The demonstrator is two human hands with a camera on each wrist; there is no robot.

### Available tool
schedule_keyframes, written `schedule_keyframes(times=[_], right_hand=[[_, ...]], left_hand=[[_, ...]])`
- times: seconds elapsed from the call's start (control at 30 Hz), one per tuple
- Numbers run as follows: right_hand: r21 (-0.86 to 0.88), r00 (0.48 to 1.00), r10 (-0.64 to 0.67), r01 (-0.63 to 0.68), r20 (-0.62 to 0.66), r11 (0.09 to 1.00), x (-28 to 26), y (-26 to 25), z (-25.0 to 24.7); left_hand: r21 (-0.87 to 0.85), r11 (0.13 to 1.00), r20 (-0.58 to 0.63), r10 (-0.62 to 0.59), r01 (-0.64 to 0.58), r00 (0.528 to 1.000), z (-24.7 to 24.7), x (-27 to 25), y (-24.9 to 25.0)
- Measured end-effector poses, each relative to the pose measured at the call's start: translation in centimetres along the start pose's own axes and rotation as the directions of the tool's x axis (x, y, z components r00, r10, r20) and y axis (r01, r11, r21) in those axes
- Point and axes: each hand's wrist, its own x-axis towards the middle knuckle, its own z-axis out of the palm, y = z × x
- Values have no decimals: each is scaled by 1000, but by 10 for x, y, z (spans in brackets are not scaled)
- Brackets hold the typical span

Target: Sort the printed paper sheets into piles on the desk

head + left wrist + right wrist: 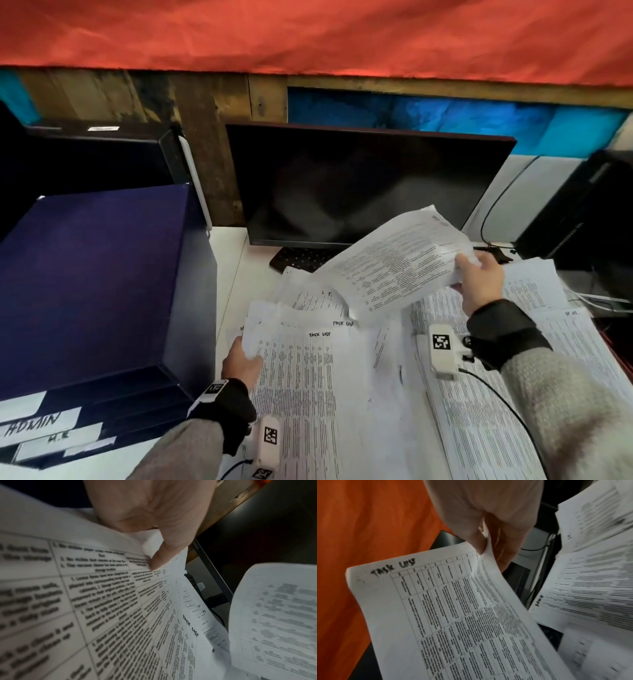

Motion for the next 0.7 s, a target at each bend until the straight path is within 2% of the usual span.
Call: schedule_keyframes(times=[0.07, 0.17, 0.23, 0.3, 0.37, 0.43, 0.5, 0.57, 0.63, 0.7], right_hand=[[1, 998, 48, -48, -51, 999, -1, 4, -3], [110, 973, 52, -28, -223, 994, 1, -1, -8], [189, 964, 81, -33, -252, 981, 4, -7, -13], [191, 978, 101, -65, -184, 979, 3, -9, -17], [95, 990, 131, -126, -44, 987, 2, -4, -18], [-14, 977, 188, -187, 104, 982, -2, 9, -17], [-136, 956, 219, -195, 197, 971, -6, 25, -19], [-257, 915, 275, -201, 296, 945, -10, 41, -20], [-360, 844, 361, -220, 395, 907, -16, 54, -18], [-458, 794, 429, -216, 432, 862, -26, 65, -8]], left_hand=[[-6, 1000, -1, -4, 4, 1000, -1, -1, 2], [-32, 999, -4, 1, -1, 1000, -4, -4, 3], [-17, 1000, -7, -5, 5, 1000, -6, -5, 4], [-2, 1000, -4, -1, 1, 1000, -7, -4, 3], [-6, 1000, 4, -3, 3, 1000, -7, -4, 4], [-21, 1000, 4, -3, 3, 1000, -6, -4, 5], [-43, 999, 4, 1, -1, 1000, -6, -4, 5], [-81, 997, 1, -3, 3, 1000, -7, -5, 7], [-143, 989, 11, -24, 25, 1000, -8, -7, 9], [-290, 955, 48, -56, 67, 997, -7, -10, 12]])
